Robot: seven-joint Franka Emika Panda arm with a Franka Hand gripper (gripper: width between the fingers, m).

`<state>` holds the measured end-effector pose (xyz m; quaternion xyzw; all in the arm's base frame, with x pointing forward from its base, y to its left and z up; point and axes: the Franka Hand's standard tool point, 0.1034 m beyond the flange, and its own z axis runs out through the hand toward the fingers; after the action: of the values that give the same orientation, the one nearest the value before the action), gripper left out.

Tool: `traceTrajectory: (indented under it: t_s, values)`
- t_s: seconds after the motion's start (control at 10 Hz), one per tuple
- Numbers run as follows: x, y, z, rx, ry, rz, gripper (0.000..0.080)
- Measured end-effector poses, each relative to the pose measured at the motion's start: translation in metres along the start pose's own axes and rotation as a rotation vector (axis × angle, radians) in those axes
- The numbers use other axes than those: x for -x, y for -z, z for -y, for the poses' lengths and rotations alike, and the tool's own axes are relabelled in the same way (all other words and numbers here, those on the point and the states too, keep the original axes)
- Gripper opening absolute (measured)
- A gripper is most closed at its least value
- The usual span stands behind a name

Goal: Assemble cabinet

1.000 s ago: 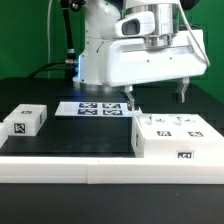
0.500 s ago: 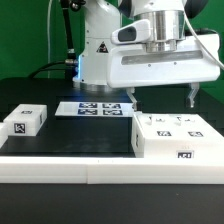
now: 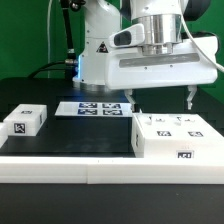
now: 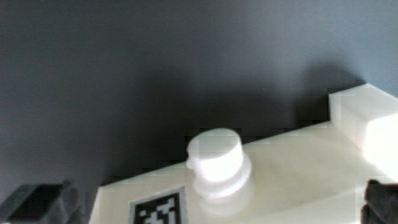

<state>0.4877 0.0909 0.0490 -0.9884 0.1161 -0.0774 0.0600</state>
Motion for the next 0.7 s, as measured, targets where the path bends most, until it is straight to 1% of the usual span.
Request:
traceTrajectory:
  t_s: [0.1, 0.2, 0.3, 0.5, 0.7]
  values:
    - [0.007, -0.009, 0.005, 0.005, 0.023, 0.002, 0.0797]
    - [0.013, -0.016, 0.006, 0.017, 0.039, 0.014, 0.0797]
    - [0.013, -0.018, 0.007, 0.029, 0.052, 0.017, 0.0797]
    - [0.013, -0.024, -0.003, 0.047, 0.079, 0.020, 0.0797]
    - [0.013, -0.024, -0.004, 0.047, 0.087, 0.021, 0.0797]
